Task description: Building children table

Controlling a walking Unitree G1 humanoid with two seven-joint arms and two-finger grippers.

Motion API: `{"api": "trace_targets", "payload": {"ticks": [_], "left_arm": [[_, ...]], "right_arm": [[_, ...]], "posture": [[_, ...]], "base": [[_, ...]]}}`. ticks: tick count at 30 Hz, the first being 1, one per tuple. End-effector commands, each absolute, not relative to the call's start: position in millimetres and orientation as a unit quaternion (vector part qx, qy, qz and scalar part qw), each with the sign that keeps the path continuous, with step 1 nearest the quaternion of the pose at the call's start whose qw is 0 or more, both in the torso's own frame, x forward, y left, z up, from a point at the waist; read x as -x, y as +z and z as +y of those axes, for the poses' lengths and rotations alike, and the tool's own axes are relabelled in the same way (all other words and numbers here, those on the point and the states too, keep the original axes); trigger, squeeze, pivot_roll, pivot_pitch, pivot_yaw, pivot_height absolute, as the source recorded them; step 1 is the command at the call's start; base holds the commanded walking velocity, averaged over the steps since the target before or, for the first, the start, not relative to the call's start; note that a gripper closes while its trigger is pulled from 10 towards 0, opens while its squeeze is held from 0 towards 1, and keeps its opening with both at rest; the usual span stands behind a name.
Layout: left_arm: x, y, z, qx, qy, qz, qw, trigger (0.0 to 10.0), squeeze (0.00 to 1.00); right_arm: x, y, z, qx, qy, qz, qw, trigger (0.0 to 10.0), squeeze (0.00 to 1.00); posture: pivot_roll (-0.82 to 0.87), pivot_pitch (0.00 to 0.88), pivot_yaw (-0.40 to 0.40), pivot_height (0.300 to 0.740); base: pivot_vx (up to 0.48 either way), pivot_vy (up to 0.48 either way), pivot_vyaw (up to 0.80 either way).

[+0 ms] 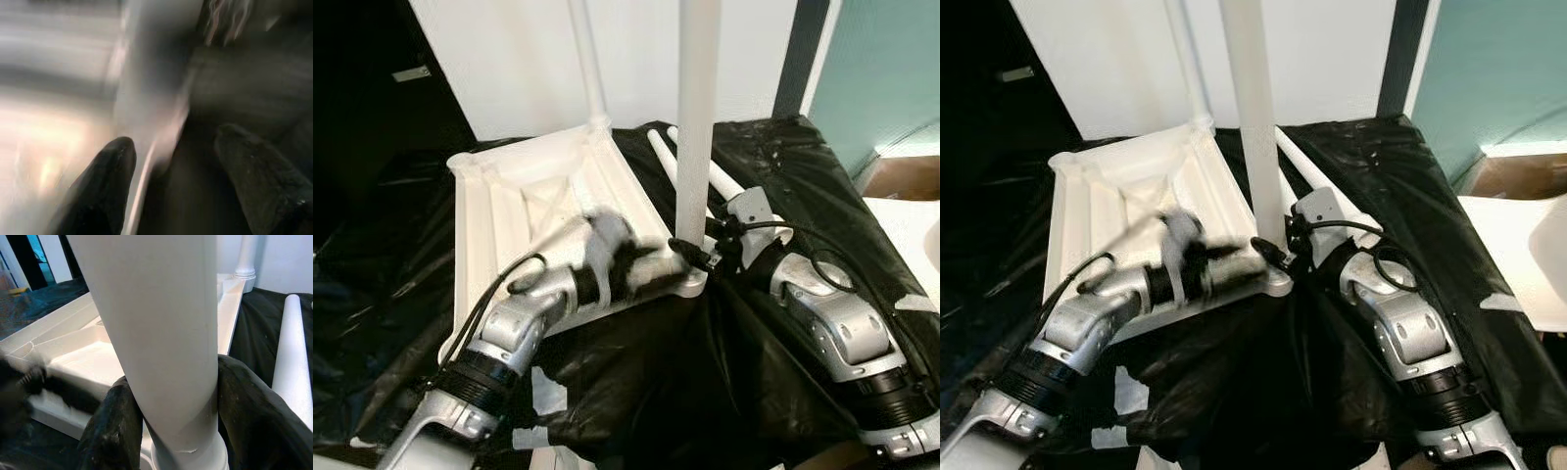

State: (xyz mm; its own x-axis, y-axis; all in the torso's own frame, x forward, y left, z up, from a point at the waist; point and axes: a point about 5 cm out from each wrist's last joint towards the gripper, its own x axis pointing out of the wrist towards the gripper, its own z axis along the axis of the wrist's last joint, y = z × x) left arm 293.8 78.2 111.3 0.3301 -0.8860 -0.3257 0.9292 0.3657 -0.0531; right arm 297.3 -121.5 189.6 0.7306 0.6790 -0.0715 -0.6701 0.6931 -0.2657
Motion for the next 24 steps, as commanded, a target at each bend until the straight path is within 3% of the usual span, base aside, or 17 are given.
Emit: {"api": "trace_targets", "payload": {"ticks": [1, 8, 13, 15, 17, 21, 24], "left_arm": [[-289.6, 92.8, 82.5, -0.099, -0.553, 0.202, 0.803, 10.0, 0.00], [-291.5, 78.6, 83.2, -0.100, -0.528, 0.240, 0.808, 10.0, 0.00], [-314.2, 87.2, 81.6, -0.098, -0.465, 0.199, 0.857, 10.0, 0.00], [-314.2, 87.2, 81.6, -0.098, -0.465, 0.199, 0.857, 10.0, 0.00], [-321.4, 106.5, 79.4, -0.065, -0.461, 0.148, 0.873, 10.0, 0.00], [-323.4, 118.9, 77.8, -0.044, -0.471, 0.113, 0.874, 10.0, 0.00], [-324.8, 114.9, 81.4, -0.087, -0.467, 0.132, 0.870, 10.0, 0.00]], "right_arm": [[-294.9, 196.9, -114.6, 0.145, 0.381, -0.035, 0.912, 10.0, 0.00], [-293.3, 195.6, -115.7, 0.148, 0.381, -0.030, 0.912, 10.0, 0.00], [-291.0, 195.6, -114.4, 0.141, 0.381, -0.026, 0.913, 10.0, 0.00], [-291.0, 195.6, -114.4, 0.141, 0.381, -0.026, 0.913, 10.0, 0.00], [-290.0, 195.0, -114.4, 0.136, 0.379, -0.024, 0.915, 10.0, 0.00], [-289.7, 194.1, -114.9, 0.134, 0.378, -0.022, 0.916, 10.0, 0.00], [-289.5, 192.9, -115.2, 0.131, 0.377, -0.019, 0.917, 10.0, 0.00]], "posture": [[-0.08, 0.000, 0.102, 0.740], [-0.08, 0.000, 0.105, 0.740], [-0.08, 0.000, 0.106, 0.740], [-0.08, 0.000, 0.106, 0.740], [-0.08, 0.000, 0.107, 0.740], [-0.08, 0.000, 0.108, 0.740], [-0.08, 0.000, 0.107, 0.740]], "base": [[0.000, 0.000, 0.00], [0.000, 0.000, 0.00], [0.000, 0.000, 0.00], [0.000, 0.000, 0.00], [0.000, 0.000, 0.00], [0.000, 0.000, 0.00], [0.000, 0.000, 0.00]]}}
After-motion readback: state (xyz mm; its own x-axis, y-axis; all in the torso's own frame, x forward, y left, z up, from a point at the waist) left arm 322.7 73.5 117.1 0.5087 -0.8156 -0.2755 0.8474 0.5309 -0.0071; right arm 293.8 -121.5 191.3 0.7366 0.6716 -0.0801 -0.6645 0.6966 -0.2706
